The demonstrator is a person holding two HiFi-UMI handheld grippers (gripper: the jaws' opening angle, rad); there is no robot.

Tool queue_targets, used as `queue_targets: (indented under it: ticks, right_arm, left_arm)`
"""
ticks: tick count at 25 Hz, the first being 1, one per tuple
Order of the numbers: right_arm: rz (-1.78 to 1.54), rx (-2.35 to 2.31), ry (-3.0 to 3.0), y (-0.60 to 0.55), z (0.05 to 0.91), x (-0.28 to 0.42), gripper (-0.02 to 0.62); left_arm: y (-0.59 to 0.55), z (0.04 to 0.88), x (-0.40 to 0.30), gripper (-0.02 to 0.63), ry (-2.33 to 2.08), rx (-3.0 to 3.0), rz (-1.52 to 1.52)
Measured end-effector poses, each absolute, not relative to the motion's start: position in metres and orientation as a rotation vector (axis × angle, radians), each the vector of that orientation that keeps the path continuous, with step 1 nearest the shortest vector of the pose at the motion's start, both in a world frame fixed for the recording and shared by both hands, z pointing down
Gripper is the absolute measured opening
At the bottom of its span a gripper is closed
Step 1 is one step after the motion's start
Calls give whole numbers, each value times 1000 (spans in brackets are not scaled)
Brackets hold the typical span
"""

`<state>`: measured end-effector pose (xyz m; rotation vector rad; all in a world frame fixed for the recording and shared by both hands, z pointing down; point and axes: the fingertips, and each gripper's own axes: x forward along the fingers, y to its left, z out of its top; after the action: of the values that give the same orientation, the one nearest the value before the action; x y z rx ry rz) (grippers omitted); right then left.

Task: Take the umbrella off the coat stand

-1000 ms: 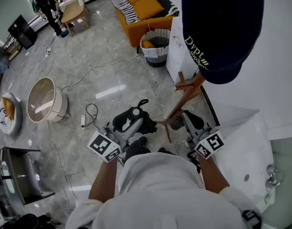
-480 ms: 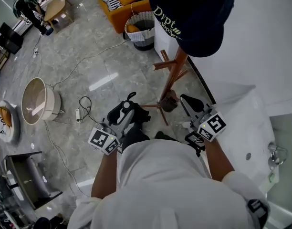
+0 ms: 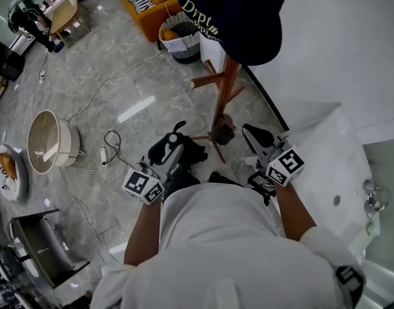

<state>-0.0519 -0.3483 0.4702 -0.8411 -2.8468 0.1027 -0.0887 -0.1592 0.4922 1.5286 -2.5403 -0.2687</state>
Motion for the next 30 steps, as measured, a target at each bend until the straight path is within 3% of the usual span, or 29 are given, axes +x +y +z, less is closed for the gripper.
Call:
queue_targets:
  ticks: [30]
  right_arm:
    - [163, -867, -2830, -347, 491, -41, 15]
  left_arm:
    - [-171, 502, -70, 187, -2510, 1546, -298]
